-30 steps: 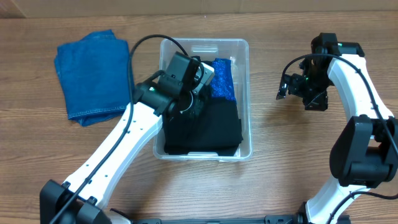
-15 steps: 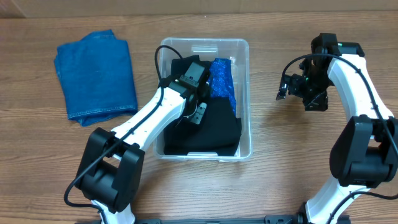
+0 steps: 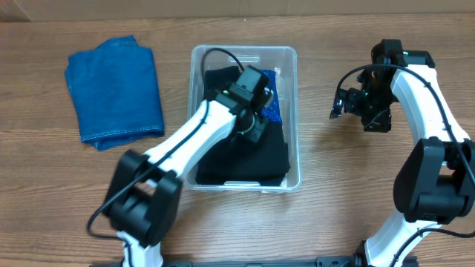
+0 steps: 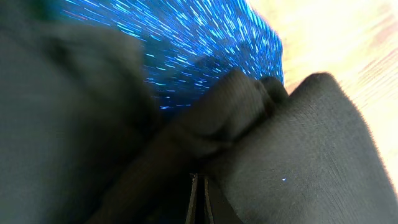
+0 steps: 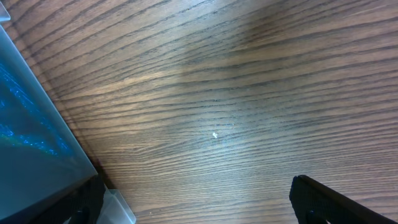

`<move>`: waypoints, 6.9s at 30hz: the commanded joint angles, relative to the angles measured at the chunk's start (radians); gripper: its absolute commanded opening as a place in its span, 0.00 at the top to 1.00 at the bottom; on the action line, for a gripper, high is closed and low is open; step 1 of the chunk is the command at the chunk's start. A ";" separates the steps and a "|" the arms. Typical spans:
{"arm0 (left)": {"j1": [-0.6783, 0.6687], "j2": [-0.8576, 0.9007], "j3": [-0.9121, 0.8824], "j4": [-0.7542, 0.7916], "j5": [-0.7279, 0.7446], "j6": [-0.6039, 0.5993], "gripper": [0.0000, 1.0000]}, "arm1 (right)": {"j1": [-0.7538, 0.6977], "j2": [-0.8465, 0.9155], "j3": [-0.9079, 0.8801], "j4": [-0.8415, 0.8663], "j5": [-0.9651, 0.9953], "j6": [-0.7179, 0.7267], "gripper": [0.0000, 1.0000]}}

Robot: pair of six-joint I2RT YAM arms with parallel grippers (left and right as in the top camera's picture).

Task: Pack container

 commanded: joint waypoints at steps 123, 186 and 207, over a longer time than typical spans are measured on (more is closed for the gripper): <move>0.058 0.370 0.339 -0.319 -0.653 0.244 0.86 | 0.002 -0.039 0.016 -0.057 -0.017 -0.003 0.00; 0.781 -1.354 -0.434 -0.497 -0.042 0.009 0.00 | 0.233 -1.434 -0.644 0.104 0.226 0.056 0.00; 0.781 -1.354 -0.434 -0.497 -0.042 0.009 0.00 | 0.192 -1.942 -1.482 1.163 0.252 -0.003 0.00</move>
